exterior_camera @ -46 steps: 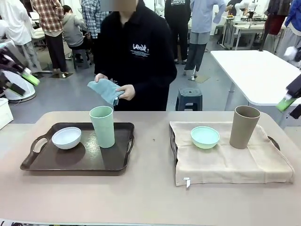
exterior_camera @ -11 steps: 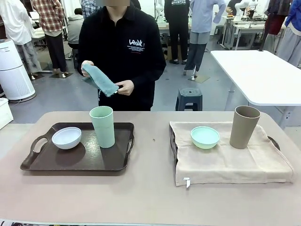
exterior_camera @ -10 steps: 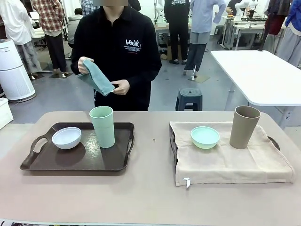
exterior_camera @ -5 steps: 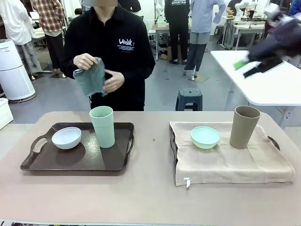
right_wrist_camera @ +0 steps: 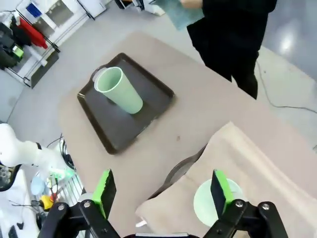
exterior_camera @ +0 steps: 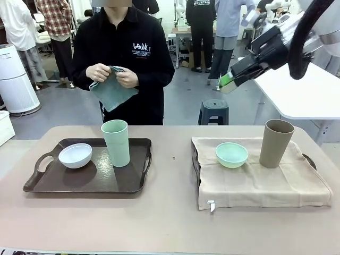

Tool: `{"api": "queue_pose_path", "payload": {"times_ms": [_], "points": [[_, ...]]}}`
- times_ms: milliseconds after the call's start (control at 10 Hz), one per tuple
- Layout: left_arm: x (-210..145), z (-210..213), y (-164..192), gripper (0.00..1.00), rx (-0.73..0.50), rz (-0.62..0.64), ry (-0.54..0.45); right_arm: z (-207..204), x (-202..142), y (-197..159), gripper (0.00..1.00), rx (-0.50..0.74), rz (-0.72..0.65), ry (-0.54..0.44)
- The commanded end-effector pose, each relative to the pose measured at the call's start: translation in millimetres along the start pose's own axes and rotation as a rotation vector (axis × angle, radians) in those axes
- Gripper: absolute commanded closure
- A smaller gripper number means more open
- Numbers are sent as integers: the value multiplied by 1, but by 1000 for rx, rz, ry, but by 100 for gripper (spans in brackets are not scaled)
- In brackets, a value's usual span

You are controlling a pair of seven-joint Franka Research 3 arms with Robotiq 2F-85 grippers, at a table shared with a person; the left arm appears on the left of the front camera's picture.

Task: Set up a tray with a mat and arrange the tableware.
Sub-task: Pick up the Picnic Bowl and Reusable plastic cup from the Handle tray in front of the human's position and hold them in the air.

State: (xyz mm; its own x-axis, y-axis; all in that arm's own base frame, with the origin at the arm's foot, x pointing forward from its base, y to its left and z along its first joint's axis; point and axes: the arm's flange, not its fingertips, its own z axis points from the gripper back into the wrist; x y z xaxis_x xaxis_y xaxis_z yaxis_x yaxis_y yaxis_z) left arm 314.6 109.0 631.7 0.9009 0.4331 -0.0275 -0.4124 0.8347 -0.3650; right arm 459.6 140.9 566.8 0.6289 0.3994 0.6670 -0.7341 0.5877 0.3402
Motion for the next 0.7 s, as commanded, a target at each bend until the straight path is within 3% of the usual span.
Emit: {"api": "queue_pose_path", "payload": {"times_ms": [0,100,400,500,600], "points": [[-1,-4,-7,4,45,2,-3,-5,-12,-6,0,89,50,-29],[16,-20,-21,4,62,26,72,-23,-4,-3,0,206,200,-13],[42,-86,-86,4,247,58,69,-162,32,1,0,420,286,-4],[53,-110,-97,4,265,110,-20,-200,31,4,0,459,301,-40],[66,-127,-106,4,205,76,-162,-218,33,-1,0,397,266,-113]]}}
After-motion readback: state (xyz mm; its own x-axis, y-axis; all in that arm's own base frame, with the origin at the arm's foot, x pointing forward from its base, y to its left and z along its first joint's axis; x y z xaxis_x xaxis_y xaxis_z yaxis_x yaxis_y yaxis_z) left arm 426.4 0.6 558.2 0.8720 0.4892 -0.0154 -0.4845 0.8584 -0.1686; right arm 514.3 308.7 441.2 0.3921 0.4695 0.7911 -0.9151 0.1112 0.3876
